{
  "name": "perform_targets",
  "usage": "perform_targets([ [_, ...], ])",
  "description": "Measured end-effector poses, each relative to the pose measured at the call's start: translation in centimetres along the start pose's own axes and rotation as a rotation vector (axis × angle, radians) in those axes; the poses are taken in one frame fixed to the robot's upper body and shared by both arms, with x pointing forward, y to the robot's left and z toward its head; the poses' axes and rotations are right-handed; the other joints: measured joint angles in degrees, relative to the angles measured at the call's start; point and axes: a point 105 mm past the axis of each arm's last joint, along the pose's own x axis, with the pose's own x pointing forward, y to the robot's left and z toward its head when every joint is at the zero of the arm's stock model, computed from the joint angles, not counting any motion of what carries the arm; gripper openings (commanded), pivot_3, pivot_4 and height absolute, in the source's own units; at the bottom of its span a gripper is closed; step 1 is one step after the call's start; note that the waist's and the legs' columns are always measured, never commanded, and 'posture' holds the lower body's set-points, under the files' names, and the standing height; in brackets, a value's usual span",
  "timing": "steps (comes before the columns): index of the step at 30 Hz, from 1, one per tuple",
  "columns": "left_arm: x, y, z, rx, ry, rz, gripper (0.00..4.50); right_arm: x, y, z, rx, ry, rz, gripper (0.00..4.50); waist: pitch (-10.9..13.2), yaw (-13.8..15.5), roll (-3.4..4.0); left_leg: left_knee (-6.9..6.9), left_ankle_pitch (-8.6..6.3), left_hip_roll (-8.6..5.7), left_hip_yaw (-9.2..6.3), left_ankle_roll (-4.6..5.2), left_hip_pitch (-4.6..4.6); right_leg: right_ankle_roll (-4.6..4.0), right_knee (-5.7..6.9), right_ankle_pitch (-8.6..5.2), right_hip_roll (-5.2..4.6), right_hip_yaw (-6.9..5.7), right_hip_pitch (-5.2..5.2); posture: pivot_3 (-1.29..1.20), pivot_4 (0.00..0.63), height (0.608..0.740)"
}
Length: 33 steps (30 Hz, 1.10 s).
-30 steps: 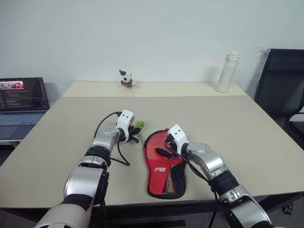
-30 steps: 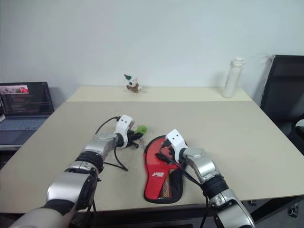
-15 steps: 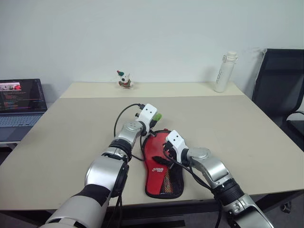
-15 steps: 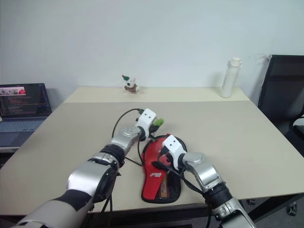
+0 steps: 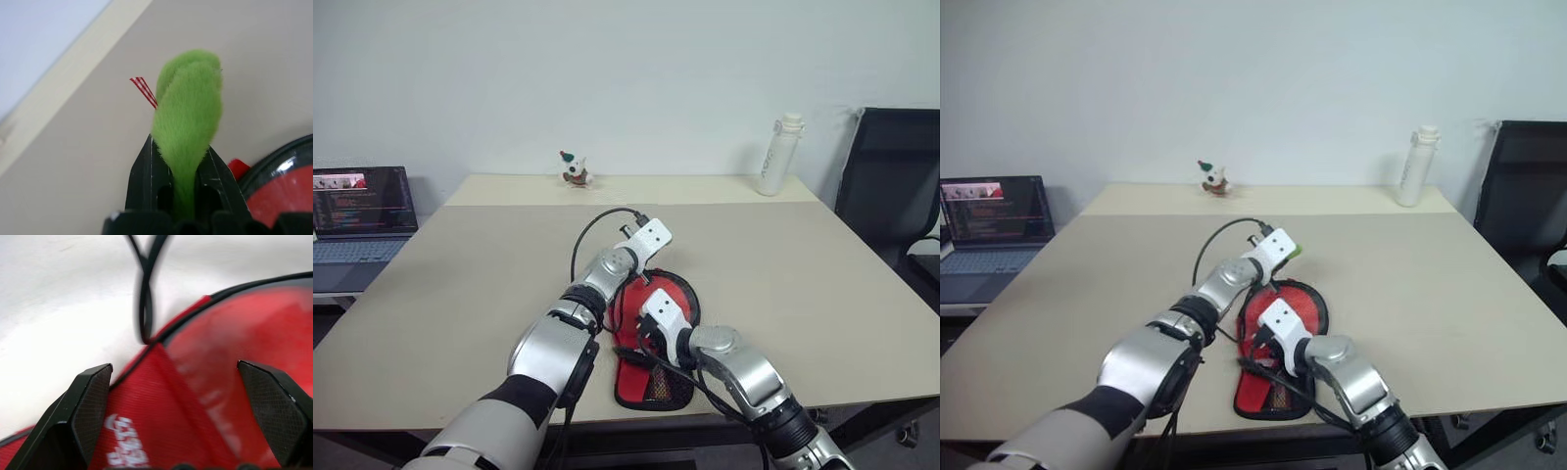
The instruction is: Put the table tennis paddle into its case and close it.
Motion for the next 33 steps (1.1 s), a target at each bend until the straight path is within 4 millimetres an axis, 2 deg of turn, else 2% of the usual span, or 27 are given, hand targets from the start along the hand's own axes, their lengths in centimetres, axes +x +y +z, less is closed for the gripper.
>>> perform_targets([
  [11,1.0,-4.1,3.0,0.149,-0.089,-0.118,0.01,-0.1,0.1,-0.1,0.011,0.0,-0.015,4.5,-0.03,0.24,0.05,-0.01,-0.01,-0.02,-0.03,0.01,-0.01,0.0,-0.04,0.0,-0.01,-0.02,0.01,0.0,0.15,0.74],
  [19,1.0,-5.0,3.5,0.146,-0.11,-0.161,0.01,-0.1,0.2,-0.1,0.018,-0.005,-0.018,4.5,-0.07,0.23,0.11,-0.03,-0.01,-0.03,-0.03,0.01,-0.01,-0.01,-0.08,-0.01,-0.01,-0.02,0.02,0.0,0.15,0.74],
  [23,0.9,-5.1,3.5,0.105,-0.116,-0.207,1.43,-0.1,0.2,-0.1,0.021,-0.006,-0.017,4.5,-0.08,0.17,0.12,-0.04,-0.01,-0.03,-0.03,0.02,0.0,-0.01,-0.08,-0.01,-0.01,-0.03,0.02,0.0,0.15,0.74],
  [27,0.8,-4.4,3.3,0.058,-0.113,-0.184,2.85,0.3,0.2,0.1,0.023,-0.002,-0.005,4.5,-0.11,-0.03,0.15,-0.03,-0.01,-0.02,-0.06,0.02,0.01,-0.01,-0.06,-0.01,0.0,-0.03,0.03,0.0,0.15,0.74],
  [33,0.0,-0.7,1.6,-0.099,-0.086,-0.084,2.85,0.5,-0.9,0.5,0.045,-0.002,-0.023,4.5,-0.12,-0.14,0.17,-0.03,0.0,0.01,-0.08,0.03,0.04,-0.01,-0.01,-0.01,0.02,-0.05,0.03,0.0,0.15,0.74],
])
